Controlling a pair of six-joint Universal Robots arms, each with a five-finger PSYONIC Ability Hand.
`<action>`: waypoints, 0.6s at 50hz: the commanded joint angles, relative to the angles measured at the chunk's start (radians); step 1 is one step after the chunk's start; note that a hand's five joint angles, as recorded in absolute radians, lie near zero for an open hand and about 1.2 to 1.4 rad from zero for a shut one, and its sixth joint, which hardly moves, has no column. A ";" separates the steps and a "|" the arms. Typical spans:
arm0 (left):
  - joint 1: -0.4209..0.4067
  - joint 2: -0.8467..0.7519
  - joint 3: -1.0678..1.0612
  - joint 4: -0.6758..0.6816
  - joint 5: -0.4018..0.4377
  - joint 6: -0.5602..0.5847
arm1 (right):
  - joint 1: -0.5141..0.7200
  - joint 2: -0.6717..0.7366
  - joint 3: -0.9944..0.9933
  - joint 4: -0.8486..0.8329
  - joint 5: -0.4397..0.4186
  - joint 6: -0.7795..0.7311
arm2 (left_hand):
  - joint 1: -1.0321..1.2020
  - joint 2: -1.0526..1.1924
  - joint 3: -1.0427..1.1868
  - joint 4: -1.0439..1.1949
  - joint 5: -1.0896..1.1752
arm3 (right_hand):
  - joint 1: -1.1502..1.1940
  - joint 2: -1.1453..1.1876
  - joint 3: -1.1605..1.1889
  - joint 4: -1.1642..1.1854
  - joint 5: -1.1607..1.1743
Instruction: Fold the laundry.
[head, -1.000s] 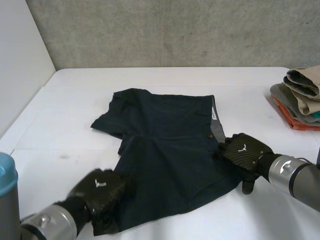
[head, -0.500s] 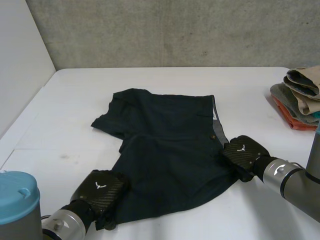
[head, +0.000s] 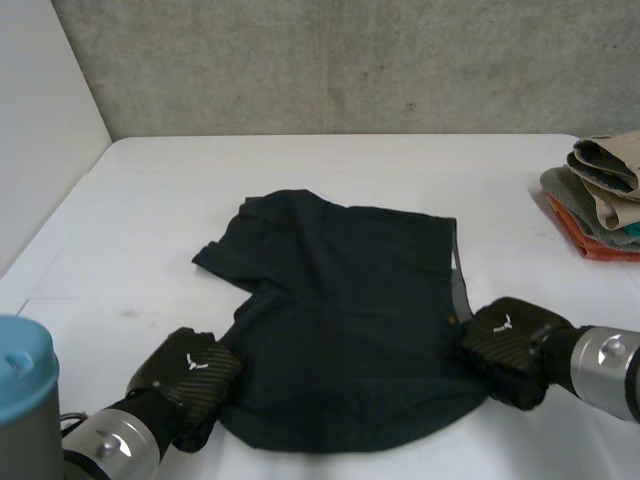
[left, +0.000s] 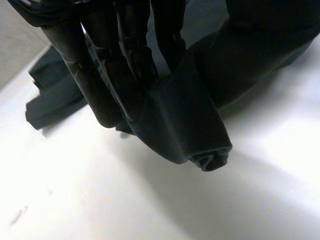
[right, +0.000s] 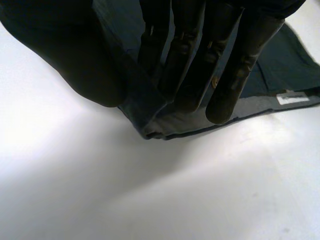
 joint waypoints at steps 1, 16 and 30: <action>0.074 -0.057 0.097 -0.044 0.067 0.033 | 0.018 0.035 -0.015 -0.053 0.047 -0.002 | 0.284 0.204 0.244 0.199 0.225 | 0.482 0.221 0.211 0.210 0.235; 0.088 -0.265 0.260 0.169 0.028 0.025 | 0.012 0.126 -0.117 -0.052 0.052 0.211 | 0.284 0.204 0.244 0.199 0.225 | -0.445 -0.706 -0.715 -0.717 -0.692; 0.088 -0.317 0.269 0.174 0.026 0.027 | 0.047 0.128 -0.121 0.088 0.026 0.242 | 0.284 0.204 0.244 0.199 0.225 | -0.615 -0.876 -0.886 -0.887 -0.862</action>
